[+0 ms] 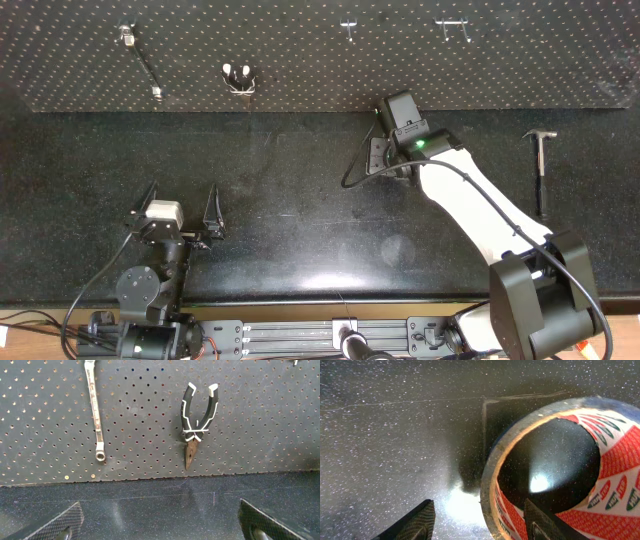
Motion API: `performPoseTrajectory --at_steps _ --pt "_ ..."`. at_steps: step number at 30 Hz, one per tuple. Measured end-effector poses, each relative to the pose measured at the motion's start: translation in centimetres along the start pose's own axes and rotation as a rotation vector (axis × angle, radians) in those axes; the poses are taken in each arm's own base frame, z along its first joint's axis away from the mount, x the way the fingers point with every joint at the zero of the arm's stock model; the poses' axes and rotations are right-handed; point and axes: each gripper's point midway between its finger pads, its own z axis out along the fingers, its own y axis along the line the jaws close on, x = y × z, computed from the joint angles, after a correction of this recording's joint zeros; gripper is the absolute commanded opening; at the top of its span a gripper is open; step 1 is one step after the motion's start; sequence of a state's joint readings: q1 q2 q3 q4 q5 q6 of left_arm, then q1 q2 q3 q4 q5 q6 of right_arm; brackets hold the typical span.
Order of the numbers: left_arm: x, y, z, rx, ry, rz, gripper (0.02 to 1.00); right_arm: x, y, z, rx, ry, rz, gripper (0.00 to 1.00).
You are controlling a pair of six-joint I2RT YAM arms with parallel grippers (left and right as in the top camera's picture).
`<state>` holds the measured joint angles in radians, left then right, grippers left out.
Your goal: Place Tools Onto Pegboard
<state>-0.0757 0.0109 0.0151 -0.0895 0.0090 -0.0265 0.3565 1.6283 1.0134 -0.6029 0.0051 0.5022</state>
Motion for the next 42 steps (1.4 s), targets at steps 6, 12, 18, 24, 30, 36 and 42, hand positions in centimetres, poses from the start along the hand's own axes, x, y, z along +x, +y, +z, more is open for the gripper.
performPoseTrajectory --at_steps 6,12,18,24,30,36,42 --pt "0.0 0.0 0.0 0.0 0.0 0.0 0.996 0.4 -0.3 0.7 0.016 0.022 0.005 0.259" --pt "0.0 0.0 0.0 0.0 0.0 0.0 0.996 0.5 -0.3 0.7 0.018 0.026 0.005 0.117" --pt "0.0 0.0 0.0 0.0 0.0 0.0 0.998 -0.1 -0.1 -0.6 0.003 -0.01 -0.002 0.075" --pt "0.0 0.0 0.0 0.0 0.0 0.0 0.996 -3.9 0.8 -9.9 -0.043 -0.325 -0.015 0.073" --pt "0.0 0.0 0.0 0.0 0.0 0.0 0.996 -8.1 8.0 -20.2 -0.202 -0.782 -0.248 0.073" --pt "0.0 0.0 0.0 0.0 0.0 0.0 0.996 -10.1 11.6 -23.7 -0.21 -0.999 -0.384 0.073" --pt "0.0 0.0 0.0 0.0 0.0 0.0 0.996 -11.8 14.7 -20.3 -0.204 -1.03 -0.441 0.073"
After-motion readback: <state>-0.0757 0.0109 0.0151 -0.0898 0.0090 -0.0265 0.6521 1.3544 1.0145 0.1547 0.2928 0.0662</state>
